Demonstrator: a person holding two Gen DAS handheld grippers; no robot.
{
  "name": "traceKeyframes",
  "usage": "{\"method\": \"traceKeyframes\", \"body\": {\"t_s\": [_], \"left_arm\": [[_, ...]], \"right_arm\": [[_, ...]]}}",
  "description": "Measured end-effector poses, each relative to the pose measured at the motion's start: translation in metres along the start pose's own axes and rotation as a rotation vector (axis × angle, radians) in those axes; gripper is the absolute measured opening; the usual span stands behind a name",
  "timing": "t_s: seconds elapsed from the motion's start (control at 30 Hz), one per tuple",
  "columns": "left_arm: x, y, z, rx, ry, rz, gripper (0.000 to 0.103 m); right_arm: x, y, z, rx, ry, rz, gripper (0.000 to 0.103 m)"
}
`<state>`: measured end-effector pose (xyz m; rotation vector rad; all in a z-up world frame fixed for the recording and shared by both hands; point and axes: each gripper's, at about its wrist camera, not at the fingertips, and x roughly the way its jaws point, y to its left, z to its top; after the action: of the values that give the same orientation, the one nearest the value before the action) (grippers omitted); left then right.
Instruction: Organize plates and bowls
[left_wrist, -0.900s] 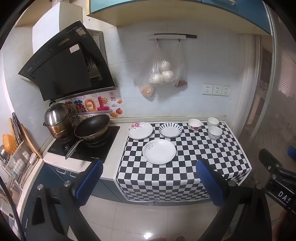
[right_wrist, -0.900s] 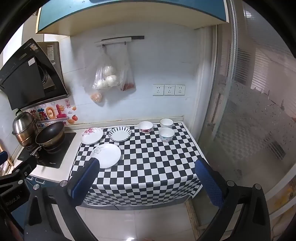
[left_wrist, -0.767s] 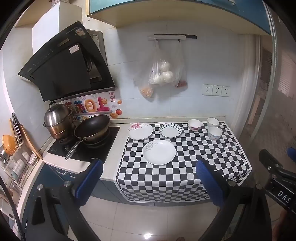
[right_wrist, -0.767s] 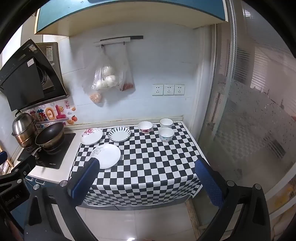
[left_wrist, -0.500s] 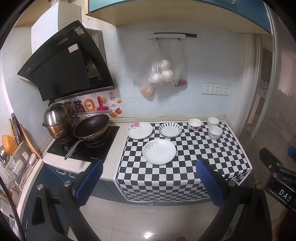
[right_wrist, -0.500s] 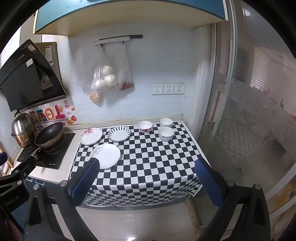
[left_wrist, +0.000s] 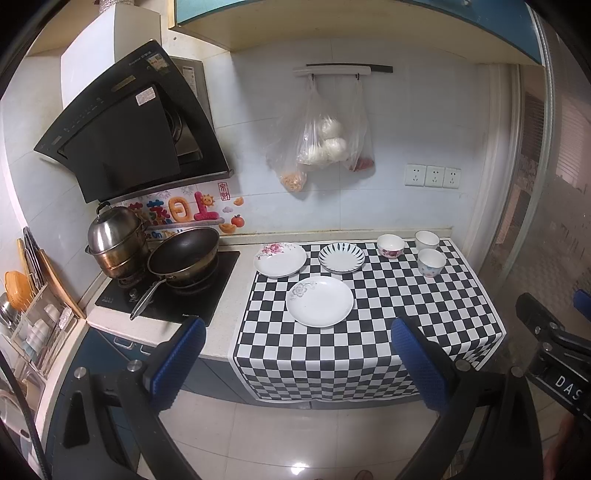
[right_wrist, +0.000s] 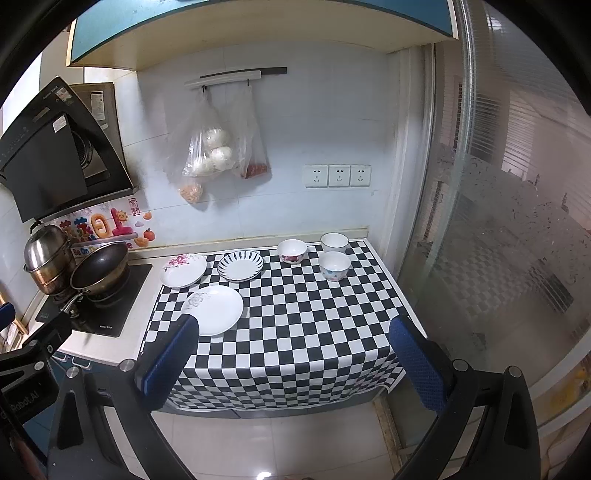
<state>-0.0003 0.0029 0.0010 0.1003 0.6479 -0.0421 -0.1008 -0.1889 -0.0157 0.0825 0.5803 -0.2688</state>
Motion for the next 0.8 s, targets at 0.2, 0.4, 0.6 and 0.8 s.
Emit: {"method": "traceKeyframes", "body": {"t_s": [0.2,0.4,0.6,0.8], "left_arm": [[-0.004,0.008,-0.002,-0.007,-0.005,0.003,0.103],[0.01,0.004,-0.003,-0.001,0.004,0.001,0.103],[0.01,0.003,-0.003,0.0,0.003,0.003,0.103],[0.009,0.014,-0.004,-0.004,-0.002,0.005,0.103]], "right_arm": [[0.001,0.003,-0.001,0.0,-0.001,-0.004,0.103],[0.001,0.002,0.0,-0.001,0.003,0.0,0.103],[-0.001,0.006,-0.001,-0.008,-0.006,-0.004,0.103],[-0.003,0.009,-0.002,-0.01,-0.009,-0.005,0.103]]}}
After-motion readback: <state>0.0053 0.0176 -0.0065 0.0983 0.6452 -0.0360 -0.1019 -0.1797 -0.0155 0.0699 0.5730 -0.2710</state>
